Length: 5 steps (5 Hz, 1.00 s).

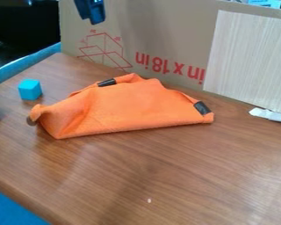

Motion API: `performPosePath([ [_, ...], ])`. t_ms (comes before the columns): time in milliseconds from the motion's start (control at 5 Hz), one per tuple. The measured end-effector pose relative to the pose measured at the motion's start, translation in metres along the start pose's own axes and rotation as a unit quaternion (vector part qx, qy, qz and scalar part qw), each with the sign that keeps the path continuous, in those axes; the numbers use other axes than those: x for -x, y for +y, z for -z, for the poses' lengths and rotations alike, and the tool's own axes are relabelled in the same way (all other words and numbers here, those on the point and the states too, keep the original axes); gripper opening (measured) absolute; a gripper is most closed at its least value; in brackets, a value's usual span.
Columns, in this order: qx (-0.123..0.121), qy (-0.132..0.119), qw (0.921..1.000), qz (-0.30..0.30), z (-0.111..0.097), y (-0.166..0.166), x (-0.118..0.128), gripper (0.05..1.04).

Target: Unfolding the cloth

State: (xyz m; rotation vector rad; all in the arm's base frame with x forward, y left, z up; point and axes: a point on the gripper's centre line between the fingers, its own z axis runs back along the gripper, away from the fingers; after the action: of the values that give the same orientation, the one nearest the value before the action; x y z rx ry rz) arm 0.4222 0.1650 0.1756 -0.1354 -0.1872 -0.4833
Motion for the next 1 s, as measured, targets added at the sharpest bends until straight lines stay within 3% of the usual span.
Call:
performPosePath([
  [200,0.021,0.018,0.9996,-0.006,0.023,0.003,0.005,1.0],
  [600,0.021,0.064,0.9978,-0.003,0.074,0.006,0.025,1.0],
  [1000,0.025,0.083,0.996,0.021,0.094,-0.01,0.023,1.0],
])
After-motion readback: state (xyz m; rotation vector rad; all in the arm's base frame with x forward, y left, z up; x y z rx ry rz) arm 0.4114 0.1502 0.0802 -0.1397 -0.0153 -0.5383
